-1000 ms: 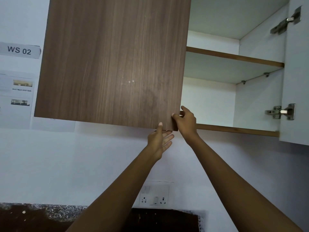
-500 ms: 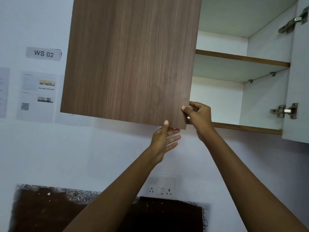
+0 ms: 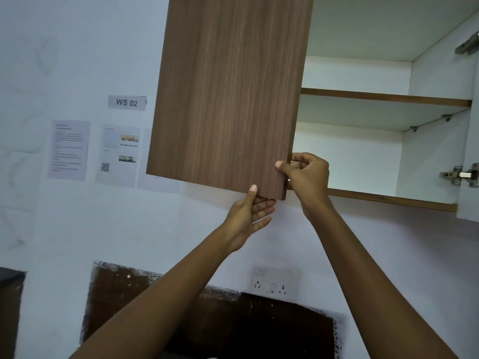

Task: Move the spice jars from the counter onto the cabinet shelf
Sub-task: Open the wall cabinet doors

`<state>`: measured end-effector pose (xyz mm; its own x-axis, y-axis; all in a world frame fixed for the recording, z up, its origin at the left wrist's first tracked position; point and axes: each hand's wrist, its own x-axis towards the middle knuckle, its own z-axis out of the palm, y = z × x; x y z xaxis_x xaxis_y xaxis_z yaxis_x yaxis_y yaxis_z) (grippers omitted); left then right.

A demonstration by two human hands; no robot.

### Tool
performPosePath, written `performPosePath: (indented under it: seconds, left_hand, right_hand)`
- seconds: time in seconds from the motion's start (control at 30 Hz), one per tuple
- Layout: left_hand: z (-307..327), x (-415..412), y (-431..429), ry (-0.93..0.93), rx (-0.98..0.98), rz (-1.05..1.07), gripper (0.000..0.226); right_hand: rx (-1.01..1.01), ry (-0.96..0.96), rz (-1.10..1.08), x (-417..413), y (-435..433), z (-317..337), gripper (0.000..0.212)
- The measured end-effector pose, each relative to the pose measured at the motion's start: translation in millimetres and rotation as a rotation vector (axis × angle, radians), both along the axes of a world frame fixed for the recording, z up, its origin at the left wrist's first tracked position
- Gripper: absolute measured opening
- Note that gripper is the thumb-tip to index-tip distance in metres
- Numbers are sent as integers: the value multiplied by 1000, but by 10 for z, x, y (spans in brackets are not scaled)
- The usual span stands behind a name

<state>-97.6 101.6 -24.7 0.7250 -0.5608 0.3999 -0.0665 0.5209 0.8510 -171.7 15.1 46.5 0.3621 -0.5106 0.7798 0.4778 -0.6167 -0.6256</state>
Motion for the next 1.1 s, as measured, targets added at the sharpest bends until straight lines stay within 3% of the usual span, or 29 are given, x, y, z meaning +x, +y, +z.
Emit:
performPosePath:
  seconds: [0.47,0.93,1.0,1.1]
  left_hand:
    - [6,-378,878,89,-39,53,38]
    - [-9,-301,2556,51,-40,99,44]
    - [14,-315,2856,9,3,187,45]
    - [3,-309,3223,-158,106,638,28]
  right_hand:
    - [-194,-114,-90,-307,903,-19,22]
    - [-368,-379,-177,-63,2730,-105,22]
    - [-377,-395,-223,25,3040,-113,23]
    - [-435,-403,-274,190,3431,-131,24]
